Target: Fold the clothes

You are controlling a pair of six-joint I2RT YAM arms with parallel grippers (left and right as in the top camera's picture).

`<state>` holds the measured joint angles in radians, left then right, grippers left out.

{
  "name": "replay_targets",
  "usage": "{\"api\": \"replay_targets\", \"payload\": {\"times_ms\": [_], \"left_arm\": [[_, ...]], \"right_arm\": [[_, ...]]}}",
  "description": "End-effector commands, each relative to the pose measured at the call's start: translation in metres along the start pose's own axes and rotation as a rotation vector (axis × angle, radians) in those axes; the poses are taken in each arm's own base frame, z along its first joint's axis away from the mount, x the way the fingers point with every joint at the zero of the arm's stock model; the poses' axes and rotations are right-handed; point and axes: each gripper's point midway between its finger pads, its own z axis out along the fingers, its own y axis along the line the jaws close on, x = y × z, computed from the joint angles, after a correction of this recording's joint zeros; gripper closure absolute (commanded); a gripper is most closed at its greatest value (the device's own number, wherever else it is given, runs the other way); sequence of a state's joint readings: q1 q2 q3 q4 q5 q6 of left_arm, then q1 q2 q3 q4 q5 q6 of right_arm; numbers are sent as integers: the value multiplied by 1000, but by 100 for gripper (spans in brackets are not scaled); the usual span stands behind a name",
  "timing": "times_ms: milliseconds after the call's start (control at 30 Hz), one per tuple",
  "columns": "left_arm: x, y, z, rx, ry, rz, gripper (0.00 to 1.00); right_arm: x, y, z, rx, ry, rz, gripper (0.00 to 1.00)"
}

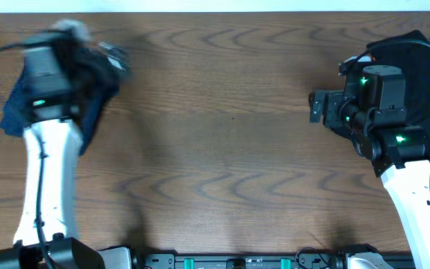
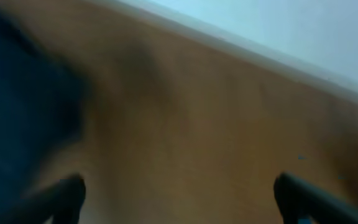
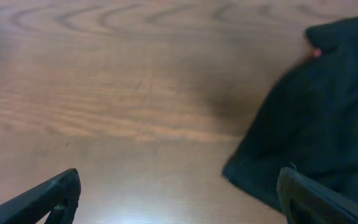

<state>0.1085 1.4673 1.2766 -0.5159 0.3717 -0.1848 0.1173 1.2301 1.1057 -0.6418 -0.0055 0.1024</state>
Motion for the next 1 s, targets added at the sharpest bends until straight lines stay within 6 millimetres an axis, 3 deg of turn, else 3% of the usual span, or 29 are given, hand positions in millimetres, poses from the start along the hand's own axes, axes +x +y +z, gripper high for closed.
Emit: {"api": "replay_targets", "payload": {"times_ms": [0,67,167,367,500,700,833,967], "left_arm": [[45,-11,2,-21,167,62,2],[79,-8,-4,-58,301,43,2],[112,1,-19,-119,439,19,2],[133,6,-64,-165,461,92,2],[139,3,-101,-185,283,175,2],[134,-19,-152,-56,-159,270,2],[129,-29,-190,4,-365,296,3],[133,-33,-217,34,-474,309,2]], "right_arm": [[-2,-12,-5,59,-6,-41,1],[7,-12,-8,57,24,-47,1],[20,-12,-15,53,72,-46,1],[32,-3,-44,2,73,-11,1],[40,0,-74,-14,-5,-10,1],[46,-8,-116,15,-353,19,1],[70,-12,-120,5,-412,23,1],[107,-17,-111,22,-301,15,1]]}}
